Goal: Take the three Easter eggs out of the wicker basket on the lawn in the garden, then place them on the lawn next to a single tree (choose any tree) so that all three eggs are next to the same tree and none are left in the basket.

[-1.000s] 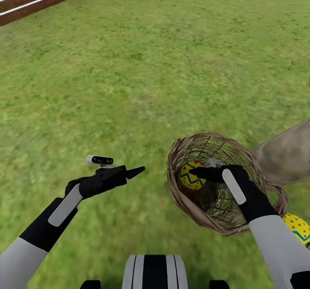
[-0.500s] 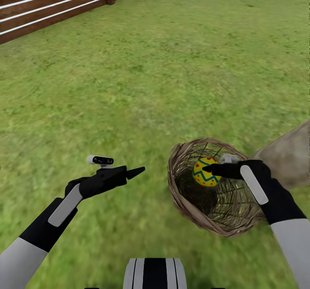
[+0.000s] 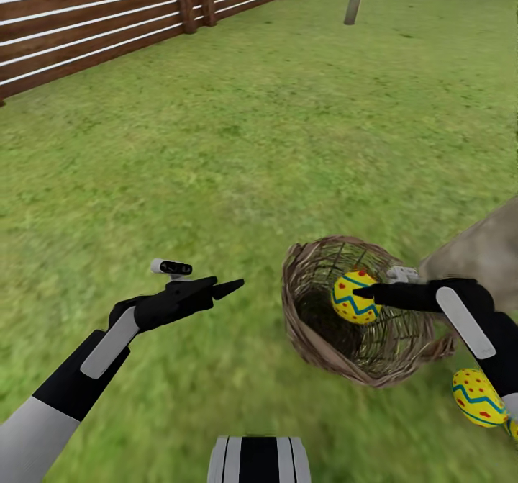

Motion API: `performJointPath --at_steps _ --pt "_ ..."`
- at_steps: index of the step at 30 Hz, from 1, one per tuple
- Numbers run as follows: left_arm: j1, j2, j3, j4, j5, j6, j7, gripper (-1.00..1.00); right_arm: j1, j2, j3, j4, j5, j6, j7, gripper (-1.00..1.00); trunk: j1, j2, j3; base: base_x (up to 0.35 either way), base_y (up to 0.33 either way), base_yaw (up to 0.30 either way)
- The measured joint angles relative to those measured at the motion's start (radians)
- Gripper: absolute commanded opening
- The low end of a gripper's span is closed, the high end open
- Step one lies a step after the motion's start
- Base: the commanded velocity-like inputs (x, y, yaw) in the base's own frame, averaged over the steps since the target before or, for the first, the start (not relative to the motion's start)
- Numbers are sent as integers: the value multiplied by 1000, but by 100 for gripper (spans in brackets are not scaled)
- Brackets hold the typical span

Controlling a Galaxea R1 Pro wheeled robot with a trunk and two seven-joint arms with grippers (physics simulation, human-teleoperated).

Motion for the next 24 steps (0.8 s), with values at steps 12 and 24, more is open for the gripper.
performJointPath --at_steps 12,24 --pt "0 -1 -1 0 -1 0 0 100 6 -263 -120 -79 10 -2 753 -100 -6 3 47 -99 0 0" --pt "0 -3 -1 2 -2 0 2 100 88 -260 -188 -67 13 -8 1173 -100 -11 6 93 -304 0 0"
